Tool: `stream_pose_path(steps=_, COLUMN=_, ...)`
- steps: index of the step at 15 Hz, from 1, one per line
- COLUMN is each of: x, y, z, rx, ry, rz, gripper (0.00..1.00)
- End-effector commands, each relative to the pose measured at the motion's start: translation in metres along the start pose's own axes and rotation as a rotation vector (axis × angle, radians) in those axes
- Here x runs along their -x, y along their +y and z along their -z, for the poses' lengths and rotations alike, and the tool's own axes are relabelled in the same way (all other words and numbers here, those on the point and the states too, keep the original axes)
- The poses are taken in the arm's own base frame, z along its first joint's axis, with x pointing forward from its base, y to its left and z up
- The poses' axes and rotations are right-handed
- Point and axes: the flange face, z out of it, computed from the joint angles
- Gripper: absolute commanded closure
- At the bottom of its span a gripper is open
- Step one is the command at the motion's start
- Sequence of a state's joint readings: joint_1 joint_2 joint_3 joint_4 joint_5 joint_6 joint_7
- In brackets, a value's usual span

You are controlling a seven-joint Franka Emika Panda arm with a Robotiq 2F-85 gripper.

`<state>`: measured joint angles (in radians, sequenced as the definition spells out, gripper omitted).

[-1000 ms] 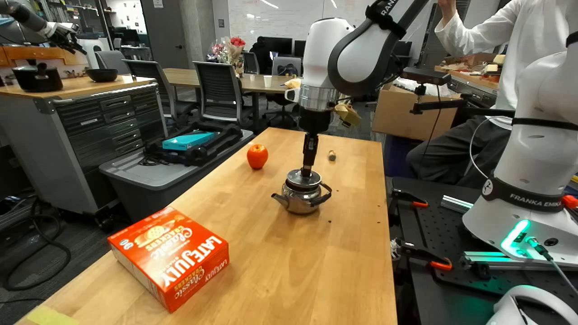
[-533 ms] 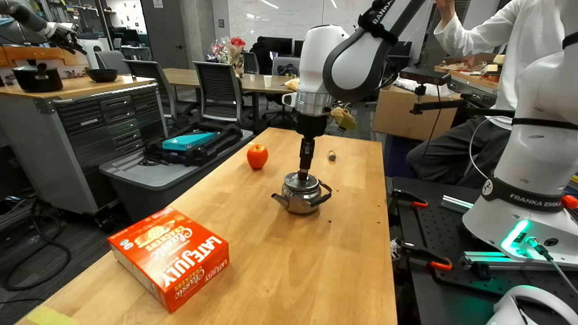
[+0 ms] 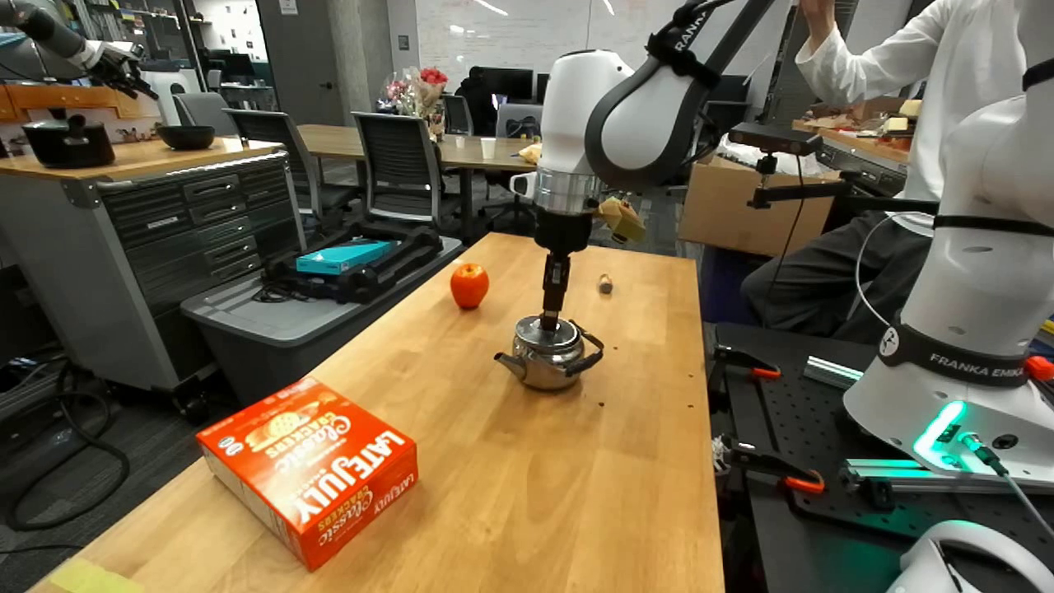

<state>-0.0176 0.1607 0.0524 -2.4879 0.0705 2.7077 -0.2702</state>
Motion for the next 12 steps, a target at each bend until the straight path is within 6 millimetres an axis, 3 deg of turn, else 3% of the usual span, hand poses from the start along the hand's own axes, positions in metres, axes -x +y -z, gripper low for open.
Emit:
stream_pose_path(steps=1, x=-0.004, y=-0.001, z=-0.003, rx=0.02, ry=0.009, rz=0.003, gripper=0.91)
stream_pose_path(steps=12, x=0.008, y=-0.001, z=0.001, rx=0.021, ry=0.024, rz=0.005, gripper=0.91)
